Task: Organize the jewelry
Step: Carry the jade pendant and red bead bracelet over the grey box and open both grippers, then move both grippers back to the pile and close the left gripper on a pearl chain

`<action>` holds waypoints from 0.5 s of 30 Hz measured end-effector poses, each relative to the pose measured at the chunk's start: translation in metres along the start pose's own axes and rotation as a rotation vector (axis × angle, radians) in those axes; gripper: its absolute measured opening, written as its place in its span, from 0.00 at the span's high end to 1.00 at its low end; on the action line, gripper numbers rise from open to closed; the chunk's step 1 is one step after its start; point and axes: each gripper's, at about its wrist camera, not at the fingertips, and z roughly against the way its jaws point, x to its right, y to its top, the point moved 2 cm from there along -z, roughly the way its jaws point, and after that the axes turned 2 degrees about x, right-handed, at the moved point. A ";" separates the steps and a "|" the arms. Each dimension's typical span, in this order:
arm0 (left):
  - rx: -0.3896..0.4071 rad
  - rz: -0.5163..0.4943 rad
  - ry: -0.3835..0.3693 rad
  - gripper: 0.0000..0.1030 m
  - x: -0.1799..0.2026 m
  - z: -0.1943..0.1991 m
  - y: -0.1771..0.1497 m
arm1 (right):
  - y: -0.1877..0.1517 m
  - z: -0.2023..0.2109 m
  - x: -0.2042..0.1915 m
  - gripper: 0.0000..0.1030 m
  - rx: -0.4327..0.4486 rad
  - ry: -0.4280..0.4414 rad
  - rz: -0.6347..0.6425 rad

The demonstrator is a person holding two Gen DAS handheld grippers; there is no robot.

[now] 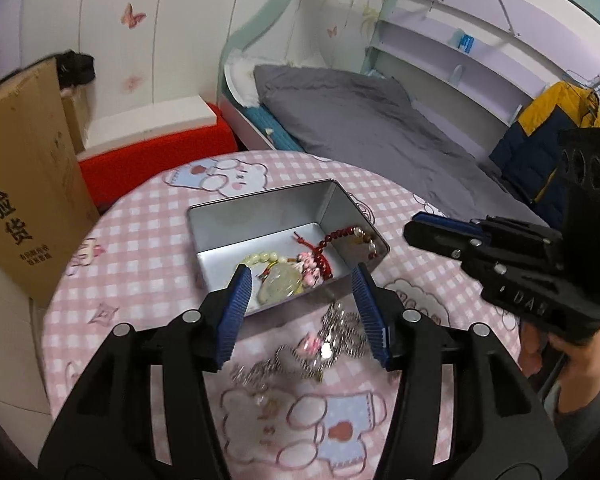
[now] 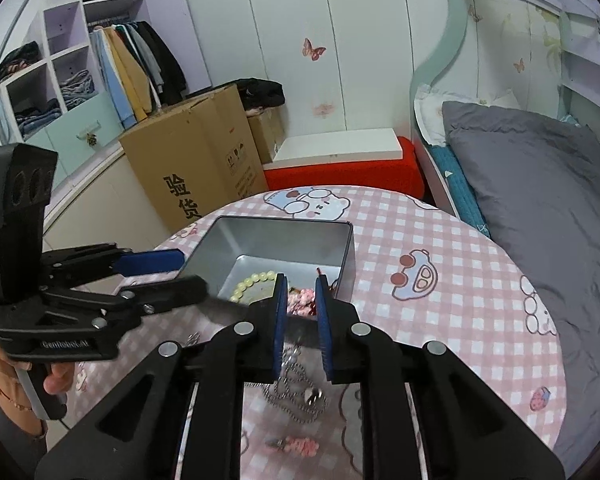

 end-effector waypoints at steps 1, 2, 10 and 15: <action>0.010 -0.007 0.004 0.49 0.000 0.007 -0.006 | -0.002 0.004 -0.002 0.87 0.004 -0.001 0.005; 0.017 -0.013 0.013 0.49 0.000 0.013 -0.012 | -0.006 0.010 -0.003 0.85 0.008 -0.002 0.009; -0.008 -0.027 0.085 0.49 -0.005 0.022 -0.064 | -0.043 0.028 -0.011 0.78 -0.010 -0.029 0.042; -0.023 -0.029 0.103 0.49 -0.002 0.013 -0.086 | -0.071 0.027 -0.010 0.74 -0.044 -0.042 0.043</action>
